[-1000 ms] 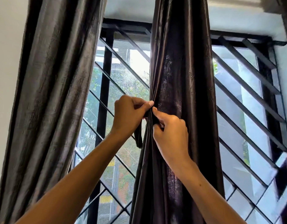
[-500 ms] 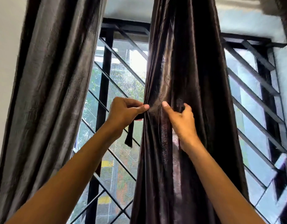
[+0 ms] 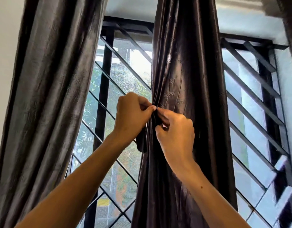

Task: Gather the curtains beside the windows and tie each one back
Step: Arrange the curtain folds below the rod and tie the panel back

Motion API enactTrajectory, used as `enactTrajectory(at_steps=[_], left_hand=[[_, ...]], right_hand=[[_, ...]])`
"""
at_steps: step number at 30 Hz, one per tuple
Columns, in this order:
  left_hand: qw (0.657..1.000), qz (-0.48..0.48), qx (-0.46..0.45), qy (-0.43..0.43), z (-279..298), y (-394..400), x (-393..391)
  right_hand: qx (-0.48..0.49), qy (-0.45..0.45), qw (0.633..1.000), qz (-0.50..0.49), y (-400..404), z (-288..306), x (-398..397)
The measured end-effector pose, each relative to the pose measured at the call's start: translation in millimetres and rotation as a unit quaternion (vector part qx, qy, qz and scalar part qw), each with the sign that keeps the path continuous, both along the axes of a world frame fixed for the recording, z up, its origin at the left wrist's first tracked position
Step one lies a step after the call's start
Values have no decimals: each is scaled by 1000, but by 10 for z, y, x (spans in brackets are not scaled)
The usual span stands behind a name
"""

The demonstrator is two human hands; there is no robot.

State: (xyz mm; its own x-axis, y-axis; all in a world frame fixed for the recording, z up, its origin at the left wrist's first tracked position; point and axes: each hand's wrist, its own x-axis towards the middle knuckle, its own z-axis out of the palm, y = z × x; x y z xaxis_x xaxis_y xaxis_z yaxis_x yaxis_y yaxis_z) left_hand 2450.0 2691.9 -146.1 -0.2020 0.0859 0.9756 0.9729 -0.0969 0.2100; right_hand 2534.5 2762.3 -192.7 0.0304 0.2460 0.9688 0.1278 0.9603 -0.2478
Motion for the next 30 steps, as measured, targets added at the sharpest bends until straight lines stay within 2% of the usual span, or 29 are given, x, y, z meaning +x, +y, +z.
enactTrajectory(at_steps=[5, 7, 10, 11, 13, 15, 17, 21, 25, 30], left_hand=[[996, -76, -6, -47, 18, 16, -12], [996, -70, -14, -46, 24, 28, -16], [997, -45, -18, -62, 49, 47, -61], [997, -39, -21, -69, 57, 58, -81], [996, -36, -27, -79, 64, 82, -113], [993, -60, -31, -94, 62, 104, -137], [988, -95, -37, -115, 61, 120, -161], [985, -115, -48, -121, 59, 148, -185], [992, -78, -39, -92, 56, 159, -171], [999, -17, -20, -38, 38, 171, -105]], right_hand=[[29, -12, 999, 15, 39, -16, -26], [38, -41, 998, 13, 73, -39, -55], [22, -44, 994, 94, 155, -54, -39], [23, -34, 996, 84, 202, -52, -27], [23, -18, 999, -36, 326, -19, -10], [-37, -26, 994, -99, 397, 21, 6], [-116, -31, 991, -54, 423, 75, 15], [-221, -27, 963, 149, 505, 222, -35], [-177, 66, 972, 139, 509, 265, -31], [-74, 61, 990, 102, 301, 139, -8]])
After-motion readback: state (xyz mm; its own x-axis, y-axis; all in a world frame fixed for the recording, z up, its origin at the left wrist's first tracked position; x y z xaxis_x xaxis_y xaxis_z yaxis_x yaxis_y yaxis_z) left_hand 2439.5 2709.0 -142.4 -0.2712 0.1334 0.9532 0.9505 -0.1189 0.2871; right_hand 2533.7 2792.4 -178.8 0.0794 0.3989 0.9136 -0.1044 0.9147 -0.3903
